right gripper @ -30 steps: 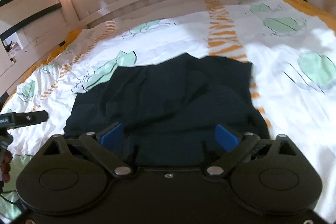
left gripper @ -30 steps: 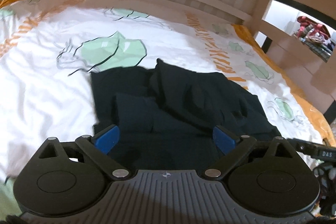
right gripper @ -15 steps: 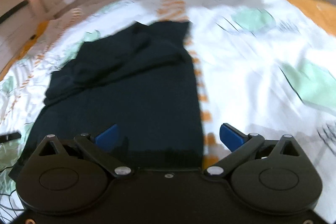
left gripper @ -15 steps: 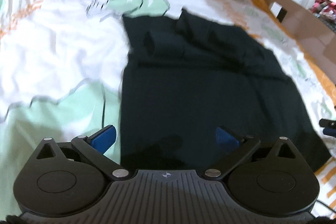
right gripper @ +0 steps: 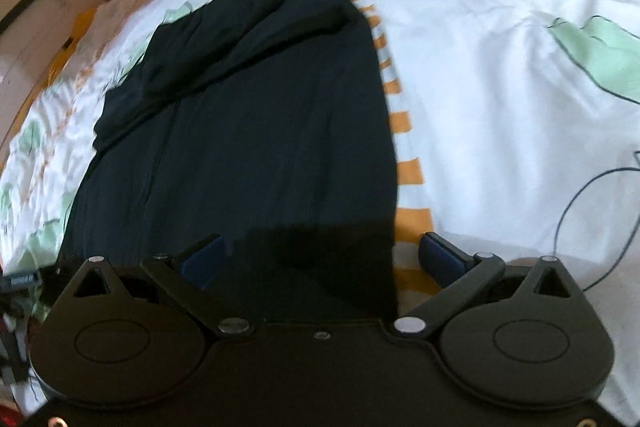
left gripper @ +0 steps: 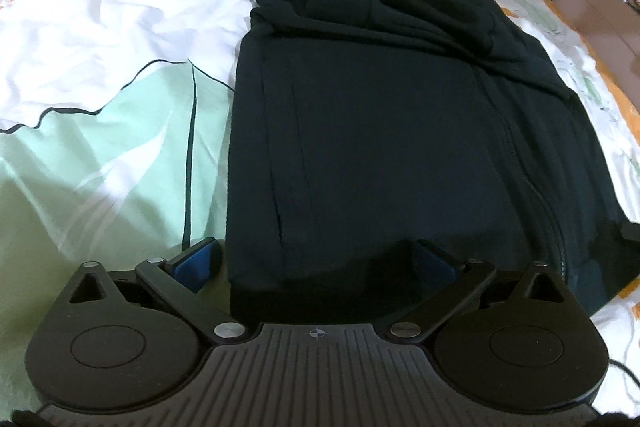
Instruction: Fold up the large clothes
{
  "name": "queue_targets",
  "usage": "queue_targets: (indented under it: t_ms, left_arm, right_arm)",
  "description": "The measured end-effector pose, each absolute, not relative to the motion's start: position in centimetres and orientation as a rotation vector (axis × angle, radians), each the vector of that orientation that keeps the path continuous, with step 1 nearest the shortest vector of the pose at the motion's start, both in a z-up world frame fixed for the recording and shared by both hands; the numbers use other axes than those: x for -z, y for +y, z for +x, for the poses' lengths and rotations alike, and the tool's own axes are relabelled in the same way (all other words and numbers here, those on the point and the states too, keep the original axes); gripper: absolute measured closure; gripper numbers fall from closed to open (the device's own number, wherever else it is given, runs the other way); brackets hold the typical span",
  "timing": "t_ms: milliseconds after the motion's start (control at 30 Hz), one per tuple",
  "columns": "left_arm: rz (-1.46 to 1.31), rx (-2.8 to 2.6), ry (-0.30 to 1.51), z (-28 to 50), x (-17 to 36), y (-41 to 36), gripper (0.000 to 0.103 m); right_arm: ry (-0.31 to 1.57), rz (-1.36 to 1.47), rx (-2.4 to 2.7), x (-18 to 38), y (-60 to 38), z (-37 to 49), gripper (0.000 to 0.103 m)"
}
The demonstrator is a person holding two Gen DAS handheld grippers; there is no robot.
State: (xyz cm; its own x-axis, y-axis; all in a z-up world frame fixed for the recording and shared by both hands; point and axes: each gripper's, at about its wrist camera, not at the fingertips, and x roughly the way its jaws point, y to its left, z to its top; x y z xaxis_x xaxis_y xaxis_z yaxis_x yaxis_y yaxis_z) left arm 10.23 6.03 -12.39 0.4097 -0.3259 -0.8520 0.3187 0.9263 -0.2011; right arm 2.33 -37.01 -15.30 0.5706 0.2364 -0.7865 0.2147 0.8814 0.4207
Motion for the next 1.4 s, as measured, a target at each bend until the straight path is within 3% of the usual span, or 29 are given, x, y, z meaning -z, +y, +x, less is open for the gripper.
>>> queue_targets:
  t_ms: [933,1067,1100,1167,1200,1300,1333,1400]
  left_arm:
    - [-0.067,0.482,1.08,7.0,11.6,5.5,0.003]
    - [-0.125,0.453,1.067,7.6,11.6,6.4,0.032]
    - [-0.149,0.451,1.06,7.6,11.6,6.7,0.049]
    - [-0.208,0.45,1.053,7.7,11.5,7.5,0.068]
    - [-0.234,0.447,1.048,7.8,11.4,7.8,0.078]
    - [-0.258,0.435,1.016,7.7,11.0,8.0,0.092]
    - [-0.256,0.428,0.998,7.6,10.7,8.1,0.094]
    - [-0.291,0.433,0.969,7.4,9.9,8.4,0.094]
  right_arm:
    - [0.99,0.58,-0.134,15.5,-36.9,1.9,0.0]
    - [0.992,0.586,-0.145,15.4,-36.7,1.8,0.002]
    - [0.994,0.585,-0.14,15.3,-36.7,1.8,0.01]
    - [1.007,0.593,-0.135,15.4,-36.8,1.8,0.051]
    - [1.021,0.601,-0.125,15.5,-36.9,1.8,0.058]
    - [1.018,0.629,-0.115,15.5,-37.2,1.9,0.073]
    - [1.008,0.64,-0.114,15.3,-37.3,1.8,0.079]
    - [0.974,0.676,-0.127,14.8,-37.9,1.5,0.083]
